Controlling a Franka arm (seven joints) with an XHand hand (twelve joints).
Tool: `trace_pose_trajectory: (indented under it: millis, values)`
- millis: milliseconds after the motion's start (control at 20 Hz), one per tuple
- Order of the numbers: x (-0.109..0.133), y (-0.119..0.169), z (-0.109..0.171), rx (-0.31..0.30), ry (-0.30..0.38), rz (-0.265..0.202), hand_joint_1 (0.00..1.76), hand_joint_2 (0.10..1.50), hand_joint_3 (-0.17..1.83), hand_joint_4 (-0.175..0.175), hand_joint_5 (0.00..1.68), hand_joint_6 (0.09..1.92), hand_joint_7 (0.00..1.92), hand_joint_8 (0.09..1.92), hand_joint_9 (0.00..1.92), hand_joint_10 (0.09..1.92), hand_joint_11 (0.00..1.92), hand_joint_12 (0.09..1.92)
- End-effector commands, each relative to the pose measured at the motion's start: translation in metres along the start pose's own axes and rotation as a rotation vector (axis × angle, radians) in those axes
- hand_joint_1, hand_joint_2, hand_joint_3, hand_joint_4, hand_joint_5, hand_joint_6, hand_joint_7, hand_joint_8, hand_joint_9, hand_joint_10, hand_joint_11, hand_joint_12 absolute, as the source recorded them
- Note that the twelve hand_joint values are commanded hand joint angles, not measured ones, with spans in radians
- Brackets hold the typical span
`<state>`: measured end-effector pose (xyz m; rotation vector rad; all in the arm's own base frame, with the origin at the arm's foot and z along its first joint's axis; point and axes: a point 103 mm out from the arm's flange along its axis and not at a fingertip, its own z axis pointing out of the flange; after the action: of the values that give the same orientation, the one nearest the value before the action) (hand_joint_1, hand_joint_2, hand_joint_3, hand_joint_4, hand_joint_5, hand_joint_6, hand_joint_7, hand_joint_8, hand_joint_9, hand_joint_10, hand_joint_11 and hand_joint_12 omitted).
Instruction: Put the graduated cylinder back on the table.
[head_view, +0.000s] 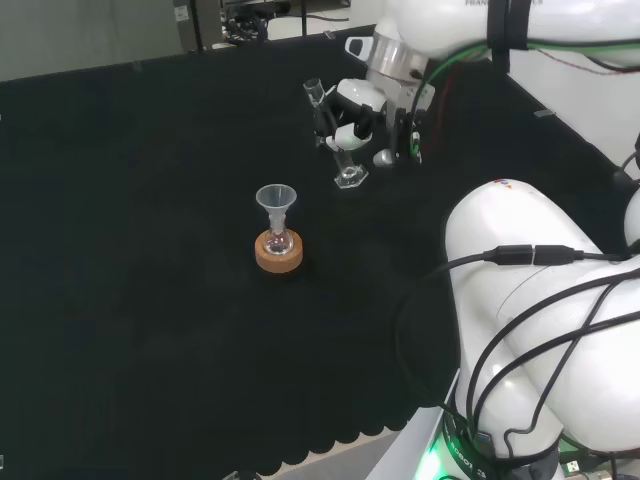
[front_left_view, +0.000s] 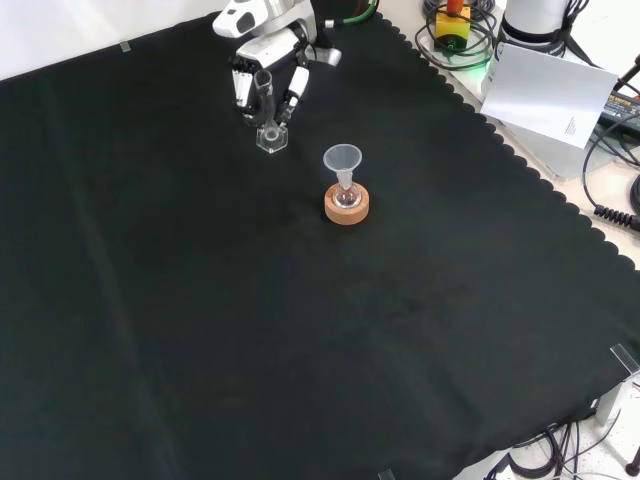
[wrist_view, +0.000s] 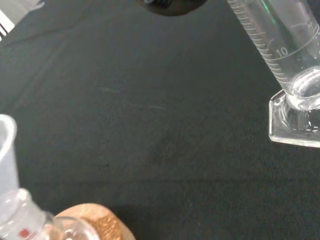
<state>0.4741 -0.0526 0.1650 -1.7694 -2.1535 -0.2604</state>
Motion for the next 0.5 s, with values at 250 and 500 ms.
trace_pose_trajectory:
  millis: [250,500]
  values:
    - [-0.016,0.002,0.036,-0.128,0.075,0.02,1.26,1.1,0.0,-0.175,1.0,0.98,1.02,0.97,1.42,0.09,1.2,0.74]
    - [-0.015,0.007,0.046,-0.151,0.095,0.019,1.26,1.11,0.0,-0.175,0.99,0.99,1.01,0.99,1.41,0.09,1.19,0.75]
